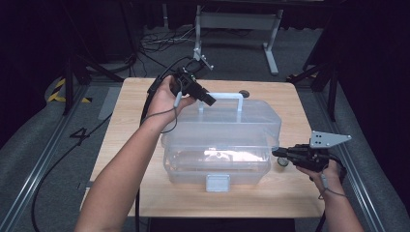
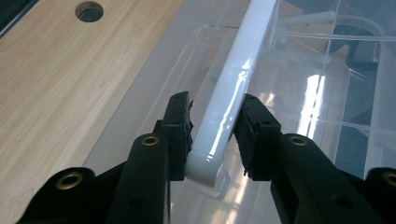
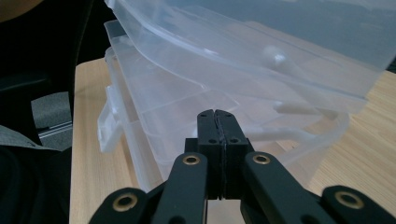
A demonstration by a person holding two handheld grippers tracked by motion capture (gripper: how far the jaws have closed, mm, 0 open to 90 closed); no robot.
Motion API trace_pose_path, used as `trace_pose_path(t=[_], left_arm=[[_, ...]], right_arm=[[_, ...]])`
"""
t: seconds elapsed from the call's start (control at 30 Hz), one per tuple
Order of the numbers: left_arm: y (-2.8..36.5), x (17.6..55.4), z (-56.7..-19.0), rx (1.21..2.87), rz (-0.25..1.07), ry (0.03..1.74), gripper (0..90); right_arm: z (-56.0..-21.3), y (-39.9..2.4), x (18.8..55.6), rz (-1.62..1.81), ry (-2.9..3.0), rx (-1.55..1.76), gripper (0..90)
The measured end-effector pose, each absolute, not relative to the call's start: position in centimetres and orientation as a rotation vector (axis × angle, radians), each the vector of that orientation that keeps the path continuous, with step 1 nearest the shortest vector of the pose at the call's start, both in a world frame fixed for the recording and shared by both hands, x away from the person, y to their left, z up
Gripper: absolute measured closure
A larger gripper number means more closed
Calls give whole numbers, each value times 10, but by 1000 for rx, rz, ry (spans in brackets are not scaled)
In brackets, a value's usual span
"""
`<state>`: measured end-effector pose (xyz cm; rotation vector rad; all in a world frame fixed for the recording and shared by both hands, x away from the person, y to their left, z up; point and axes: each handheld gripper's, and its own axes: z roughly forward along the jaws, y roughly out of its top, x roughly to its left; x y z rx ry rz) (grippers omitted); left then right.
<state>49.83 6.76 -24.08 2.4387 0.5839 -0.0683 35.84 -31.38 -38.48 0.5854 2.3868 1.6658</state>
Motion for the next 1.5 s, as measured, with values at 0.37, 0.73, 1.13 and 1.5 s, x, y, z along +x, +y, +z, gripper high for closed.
trace_pose_path(t=[0.37,0.73,1.13,1.5], left_arm=[[67,497,-240,2445,-66,585,675],[69,501,-241,2398,-120,632,650],[82,491,-222,2280,-40,632,534],[102,470,-206,2200,68,626,719]], right_arm=[[-380,-310,356,1712,2319,595,899],[-379,-310,355,1709,2289,619,900],[-379,-309,356,1699,2301,613,899],[-376,-306,357,1694,2272,629,900]])
